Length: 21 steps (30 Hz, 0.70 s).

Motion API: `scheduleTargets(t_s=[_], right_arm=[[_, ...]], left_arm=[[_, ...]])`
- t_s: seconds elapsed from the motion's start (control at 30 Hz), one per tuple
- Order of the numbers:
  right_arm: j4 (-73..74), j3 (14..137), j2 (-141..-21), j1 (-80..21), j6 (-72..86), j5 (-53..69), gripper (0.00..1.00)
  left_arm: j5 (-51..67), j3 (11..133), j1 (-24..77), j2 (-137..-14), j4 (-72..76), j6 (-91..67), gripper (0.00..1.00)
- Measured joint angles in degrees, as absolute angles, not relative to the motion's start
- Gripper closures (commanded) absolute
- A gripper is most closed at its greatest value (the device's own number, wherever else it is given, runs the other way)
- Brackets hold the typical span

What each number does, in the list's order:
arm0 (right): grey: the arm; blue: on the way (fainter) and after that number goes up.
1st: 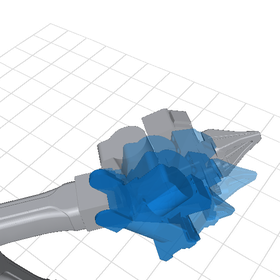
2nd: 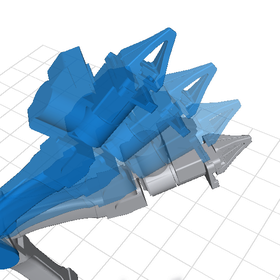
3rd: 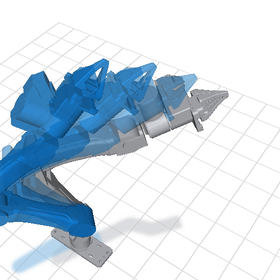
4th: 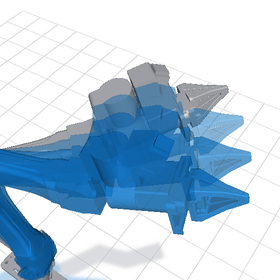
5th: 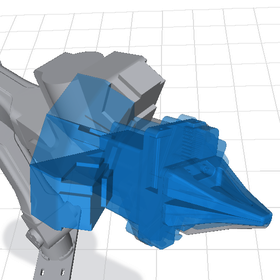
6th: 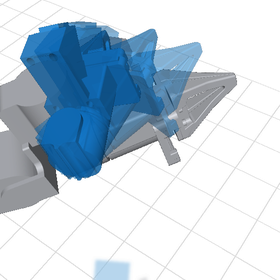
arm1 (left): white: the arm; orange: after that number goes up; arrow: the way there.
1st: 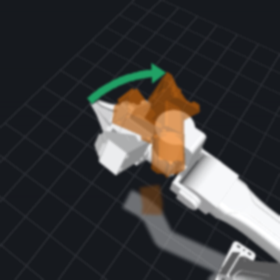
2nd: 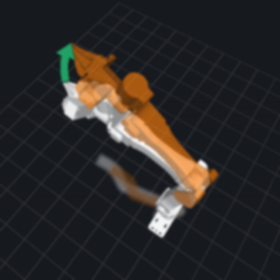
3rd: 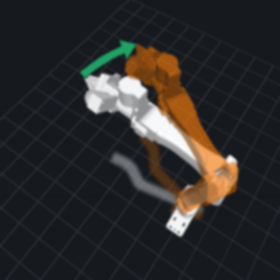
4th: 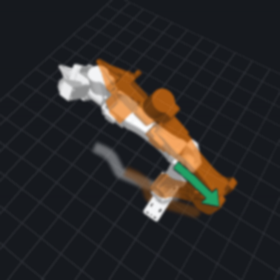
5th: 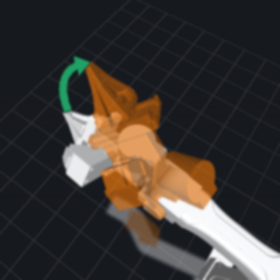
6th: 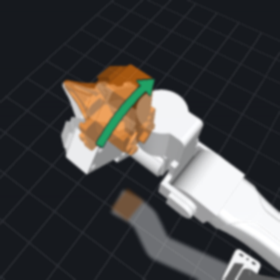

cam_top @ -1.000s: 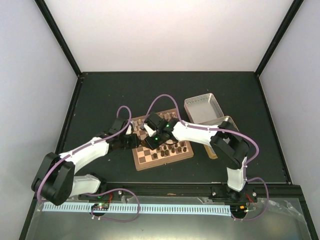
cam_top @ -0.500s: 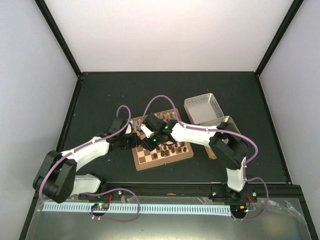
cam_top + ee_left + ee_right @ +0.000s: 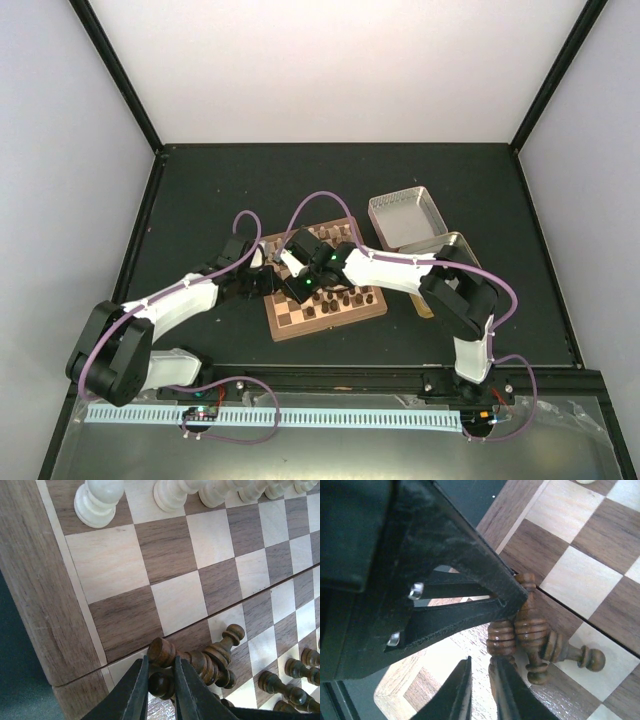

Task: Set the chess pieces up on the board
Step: Pick up the chess piece from the chessboard.

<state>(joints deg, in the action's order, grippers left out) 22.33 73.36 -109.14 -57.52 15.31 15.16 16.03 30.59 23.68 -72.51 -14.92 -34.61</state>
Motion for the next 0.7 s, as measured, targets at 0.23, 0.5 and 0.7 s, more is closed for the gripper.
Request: scheduleTargets(t_s=[0.23,0.5,0.7], right_arm=[[22.46,73.38,-110.21,-57.8,15.35,13.78,0.84],[23.27,73.52,-110.74,-58.65,15.29,12.32,0.72],[24.47,74.87,-111.72,-59.24,16.03,8.82,0.74]], left_arm=[[16.34,30.52,23.62,-72.51,-14.94,-34.61,0.85],[16.84,30.26,23.57,-72.51,-14.55,-34.76,0.86],[17.21,29.91,23.42,-72.49,-13.93,-35.53,0.85]])
